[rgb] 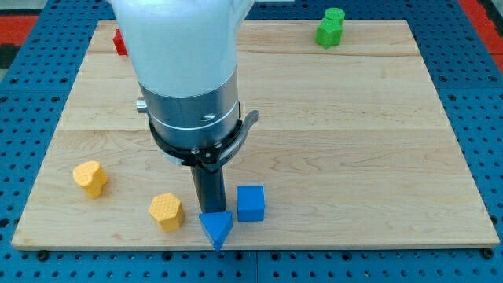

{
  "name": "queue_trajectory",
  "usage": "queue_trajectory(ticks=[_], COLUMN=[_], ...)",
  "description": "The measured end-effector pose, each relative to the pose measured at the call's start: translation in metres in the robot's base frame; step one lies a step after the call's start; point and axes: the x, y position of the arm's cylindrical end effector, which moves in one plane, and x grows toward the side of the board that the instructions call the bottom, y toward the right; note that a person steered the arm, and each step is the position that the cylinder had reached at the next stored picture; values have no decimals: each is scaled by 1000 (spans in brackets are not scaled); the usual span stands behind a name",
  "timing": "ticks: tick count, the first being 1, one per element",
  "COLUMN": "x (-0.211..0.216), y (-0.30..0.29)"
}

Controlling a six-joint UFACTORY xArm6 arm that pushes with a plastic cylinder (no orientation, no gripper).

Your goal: Move the yellow hexagon towards the bottom left

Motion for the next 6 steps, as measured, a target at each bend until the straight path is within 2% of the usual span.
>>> queue_trajectory(ticks=[2, 4, 5, 6], x=[2, -17, -52, -82], y=[-56, -95, -82, -103])
